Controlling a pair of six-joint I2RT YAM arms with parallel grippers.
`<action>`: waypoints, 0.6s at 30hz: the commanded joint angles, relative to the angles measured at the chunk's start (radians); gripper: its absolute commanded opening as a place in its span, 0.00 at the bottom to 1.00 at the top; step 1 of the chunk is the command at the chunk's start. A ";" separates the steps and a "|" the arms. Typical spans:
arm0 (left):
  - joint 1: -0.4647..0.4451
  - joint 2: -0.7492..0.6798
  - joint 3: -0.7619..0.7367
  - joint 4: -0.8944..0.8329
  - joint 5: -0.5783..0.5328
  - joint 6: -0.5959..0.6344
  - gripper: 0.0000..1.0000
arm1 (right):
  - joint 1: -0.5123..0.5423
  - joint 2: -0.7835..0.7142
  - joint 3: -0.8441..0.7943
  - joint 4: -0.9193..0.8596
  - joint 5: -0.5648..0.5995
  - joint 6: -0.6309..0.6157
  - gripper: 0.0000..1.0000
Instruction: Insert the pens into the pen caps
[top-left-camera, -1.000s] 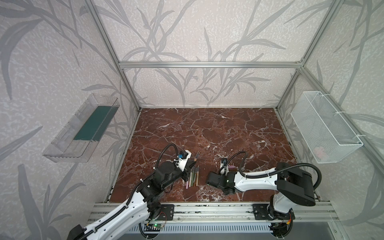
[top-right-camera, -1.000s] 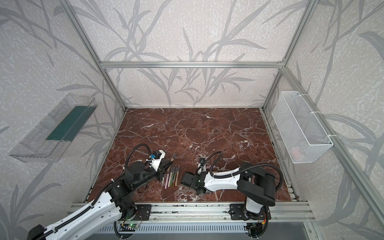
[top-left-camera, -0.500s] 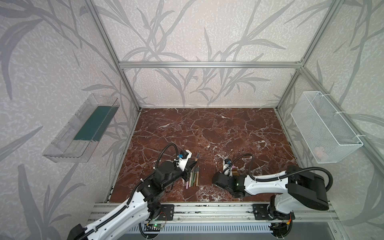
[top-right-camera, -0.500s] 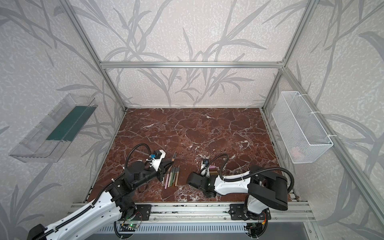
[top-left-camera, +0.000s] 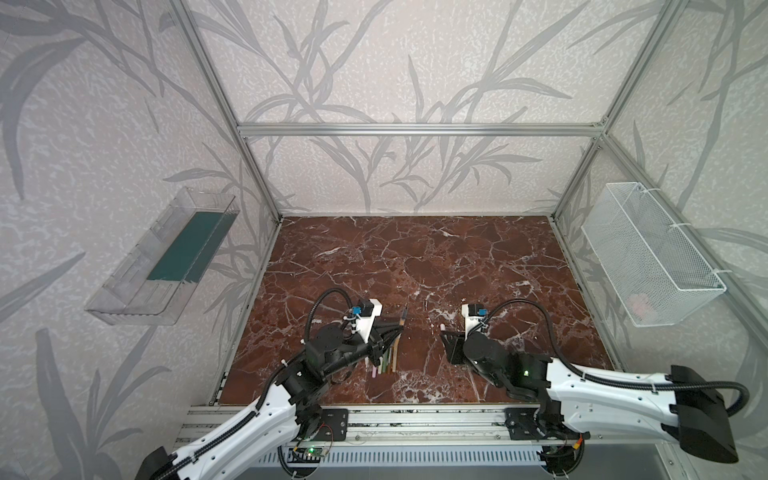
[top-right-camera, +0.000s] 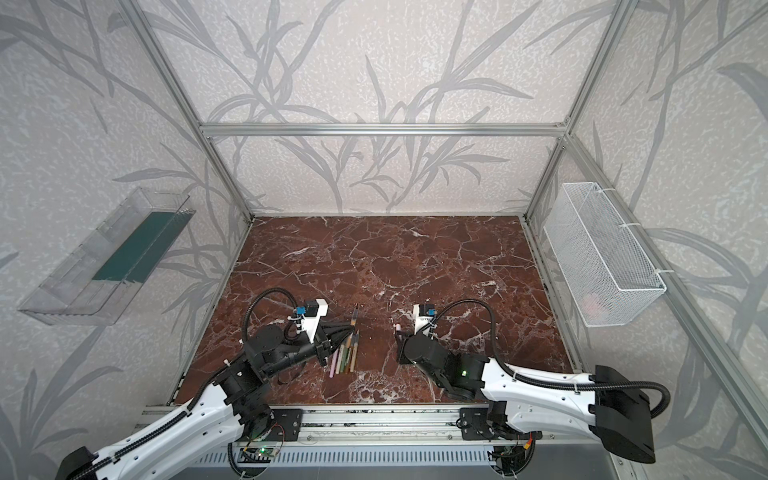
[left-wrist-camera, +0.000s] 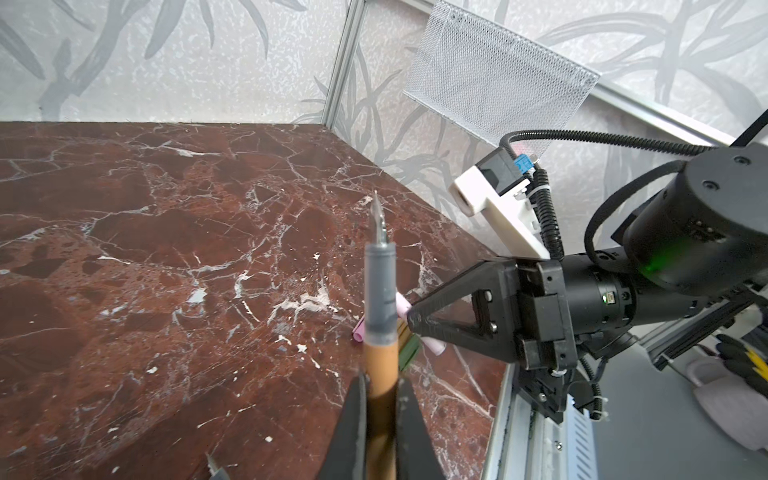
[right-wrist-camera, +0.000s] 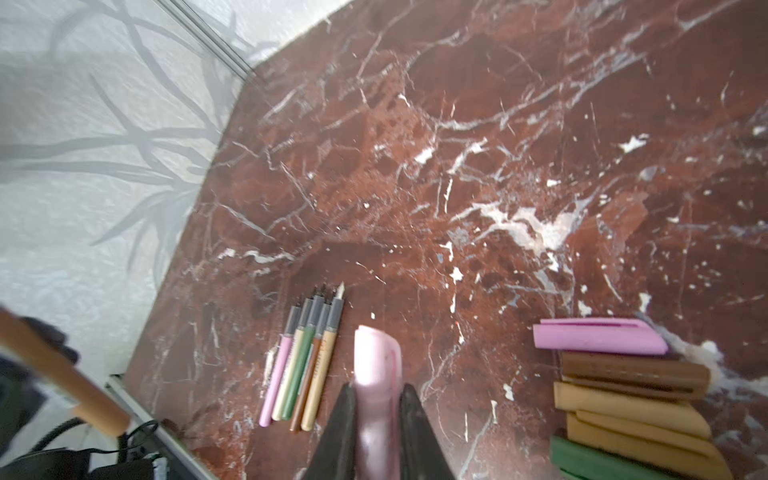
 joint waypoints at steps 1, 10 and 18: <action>0.006 -0.008 0.033 -0.012 -0.006 -0.107 0.00 | -0.011 -0.066 -0.017 -0.022 0.045 -0.074 0.15; 0.006 0.041 0.100 -0.158 -0.156 -0.151 0.00 | -0.019 0.145 0.050 -0.104 0.047 -0.031 0.12; 0.006 0.054 0.108 -0.184 -0.193 -0.136 0.00 | -0.018 0.400 0.224 -0.329 0.095 -0.009 0.12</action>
